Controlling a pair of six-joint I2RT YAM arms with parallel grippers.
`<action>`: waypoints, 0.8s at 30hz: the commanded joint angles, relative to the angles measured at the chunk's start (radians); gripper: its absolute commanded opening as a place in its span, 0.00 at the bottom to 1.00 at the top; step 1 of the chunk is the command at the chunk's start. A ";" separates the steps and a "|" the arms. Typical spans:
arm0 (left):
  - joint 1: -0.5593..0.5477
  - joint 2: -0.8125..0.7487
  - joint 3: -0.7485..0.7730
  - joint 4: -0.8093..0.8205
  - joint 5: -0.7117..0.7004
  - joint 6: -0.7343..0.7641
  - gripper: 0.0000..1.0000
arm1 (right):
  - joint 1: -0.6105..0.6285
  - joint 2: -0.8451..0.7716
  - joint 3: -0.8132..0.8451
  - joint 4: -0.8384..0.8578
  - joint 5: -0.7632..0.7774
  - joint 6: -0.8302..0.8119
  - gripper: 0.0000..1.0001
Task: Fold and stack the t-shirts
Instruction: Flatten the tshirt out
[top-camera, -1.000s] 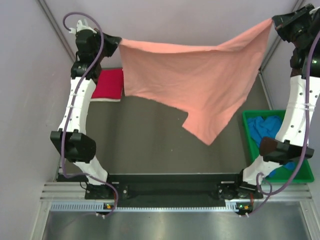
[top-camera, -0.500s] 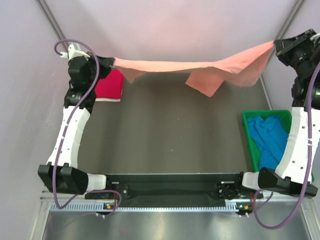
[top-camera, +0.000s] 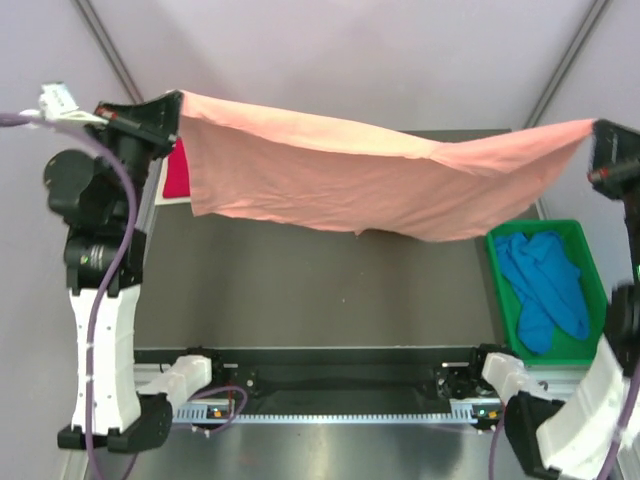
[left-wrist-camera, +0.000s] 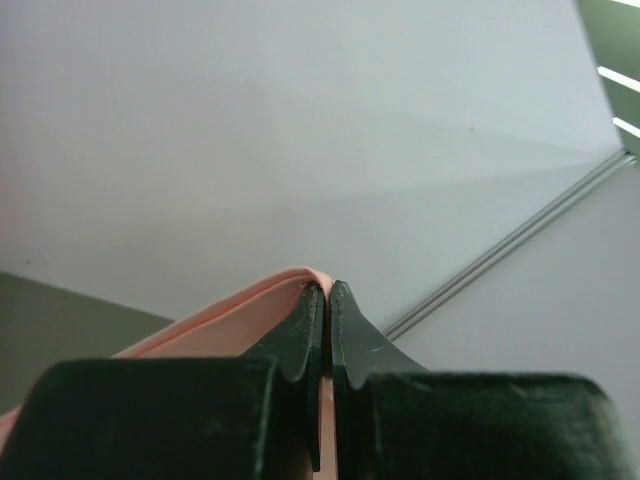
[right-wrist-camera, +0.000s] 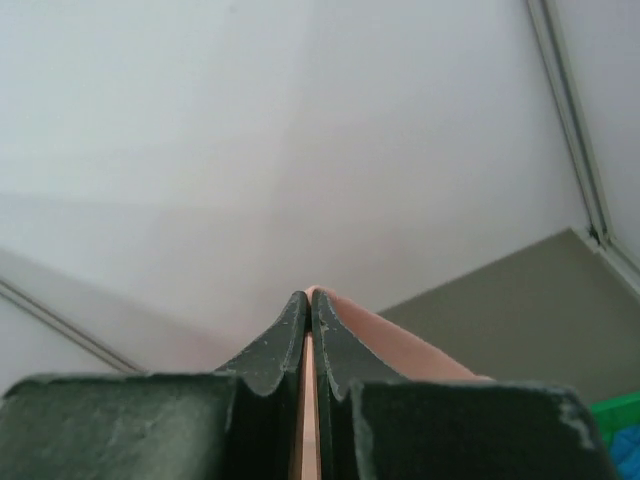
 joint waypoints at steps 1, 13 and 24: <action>0.008 -0.080 0.044 -0.005 0.002 0.005 0.00 | -0.009 -0.086 0.086 -0.006 0.083 0.006 0.00; 0.008 -0.017 -0.008 -0.042 0.122 0.009 0.00 | -0.009 -0.064 0.002 0.052 0.008 0.011 0.00; 0.008 0.417 0.016 0.271 0.151 -0.120 0.00 | -0.006 0.427 0.004 0.474 -0.170 0.054 0.00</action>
